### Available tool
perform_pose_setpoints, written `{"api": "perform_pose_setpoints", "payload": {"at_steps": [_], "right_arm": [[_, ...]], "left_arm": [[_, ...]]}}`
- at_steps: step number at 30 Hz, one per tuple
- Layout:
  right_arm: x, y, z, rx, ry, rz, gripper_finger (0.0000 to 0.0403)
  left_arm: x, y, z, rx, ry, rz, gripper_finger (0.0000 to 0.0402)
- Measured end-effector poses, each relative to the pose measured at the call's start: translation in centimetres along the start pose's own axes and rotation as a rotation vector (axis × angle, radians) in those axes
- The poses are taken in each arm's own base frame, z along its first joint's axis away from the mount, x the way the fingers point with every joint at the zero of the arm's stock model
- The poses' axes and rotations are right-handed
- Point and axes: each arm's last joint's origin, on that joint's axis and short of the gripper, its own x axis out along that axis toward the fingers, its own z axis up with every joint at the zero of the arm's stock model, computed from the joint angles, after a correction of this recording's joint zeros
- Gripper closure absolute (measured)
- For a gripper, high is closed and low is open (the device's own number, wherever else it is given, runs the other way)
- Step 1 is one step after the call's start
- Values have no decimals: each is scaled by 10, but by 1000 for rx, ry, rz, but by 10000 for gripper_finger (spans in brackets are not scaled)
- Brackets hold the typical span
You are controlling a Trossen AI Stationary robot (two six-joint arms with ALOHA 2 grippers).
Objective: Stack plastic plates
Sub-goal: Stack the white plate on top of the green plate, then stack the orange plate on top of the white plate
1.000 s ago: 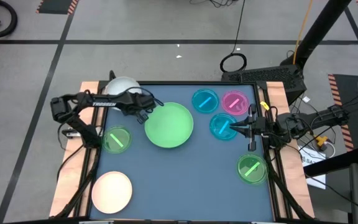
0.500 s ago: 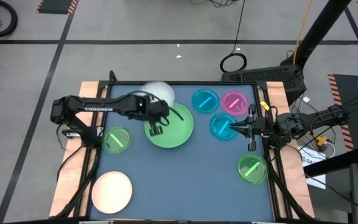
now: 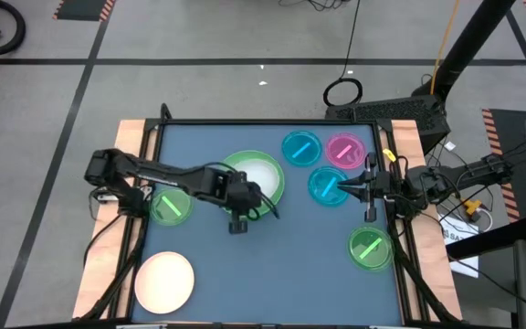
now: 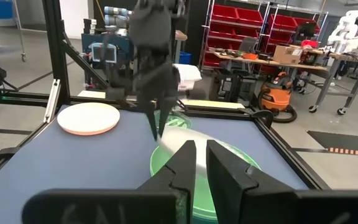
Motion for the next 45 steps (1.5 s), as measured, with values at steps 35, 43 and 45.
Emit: {"api": "perform_pose_setpoints", "payload": {"at_steps": [35, 43, 45], "right_arm": [[0, 0, -2, -25, 15, 5, 371], [0, 0, -2, -26, 19, 5, 371], [0, 0, -2, -26, 19, 6, 371]], "left_arm": [[8, 20, -1, -254, 425, 43, 273], [-22, -26, 2, -282, 459, 35, 273], [-25, -44, -1, -315, 457, 43, 273]]}}
